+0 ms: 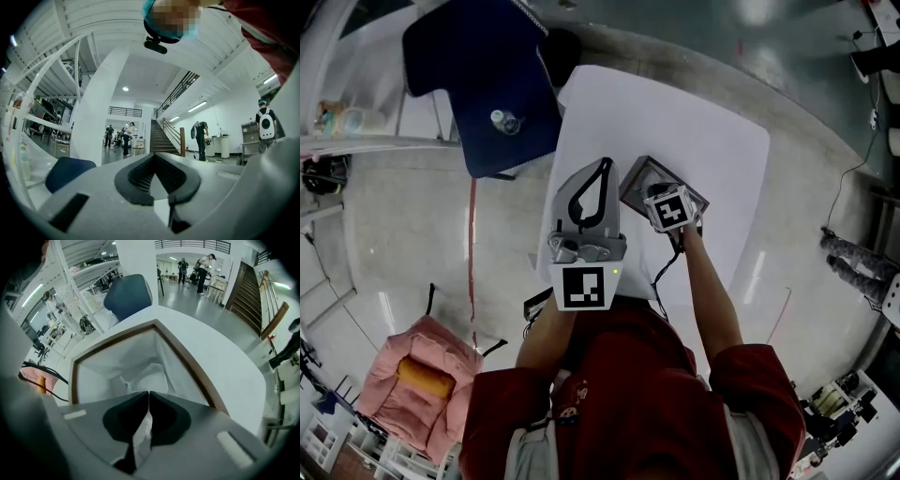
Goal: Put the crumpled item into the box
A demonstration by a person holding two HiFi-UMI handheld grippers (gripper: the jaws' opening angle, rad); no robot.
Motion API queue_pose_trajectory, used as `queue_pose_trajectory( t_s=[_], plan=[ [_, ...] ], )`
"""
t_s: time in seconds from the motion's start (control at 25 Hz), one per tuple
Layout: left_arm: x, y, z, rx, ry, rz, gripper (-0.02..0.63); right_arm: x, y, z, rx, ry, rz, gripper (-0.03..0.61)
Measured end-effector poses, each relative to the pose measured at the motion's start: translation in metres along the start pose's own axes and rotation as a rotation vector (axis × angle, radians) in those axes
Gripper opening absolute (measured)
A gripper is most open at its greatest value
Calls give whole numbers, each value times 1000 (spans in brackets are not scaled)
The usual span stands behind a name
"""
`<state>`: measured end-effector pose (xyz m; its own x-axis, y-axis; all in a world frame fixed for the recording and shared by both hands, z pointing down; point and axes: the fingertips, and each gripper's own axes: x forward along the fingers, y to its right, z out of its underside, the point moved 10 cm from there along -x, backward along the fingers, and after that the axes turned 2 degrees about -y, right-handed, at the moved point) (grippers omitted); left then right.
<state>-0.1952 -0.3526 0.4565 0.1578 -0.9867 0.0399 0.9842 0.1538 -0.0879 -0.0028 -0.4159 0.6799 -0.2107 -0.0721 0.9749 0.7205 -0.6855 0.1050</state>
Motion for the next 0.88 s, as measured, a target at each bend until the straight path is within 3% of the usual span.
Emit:
queue_pose_trajectory(
  t_s=[0.48,0.88],
  plan=[
    [-6,6,-5,21,-4,20,3,-11,4,0,0,40,36,97],
    [-21,23,-19,14,39,32,3,-39,-2,15,40,121,28,98]
  ],
)
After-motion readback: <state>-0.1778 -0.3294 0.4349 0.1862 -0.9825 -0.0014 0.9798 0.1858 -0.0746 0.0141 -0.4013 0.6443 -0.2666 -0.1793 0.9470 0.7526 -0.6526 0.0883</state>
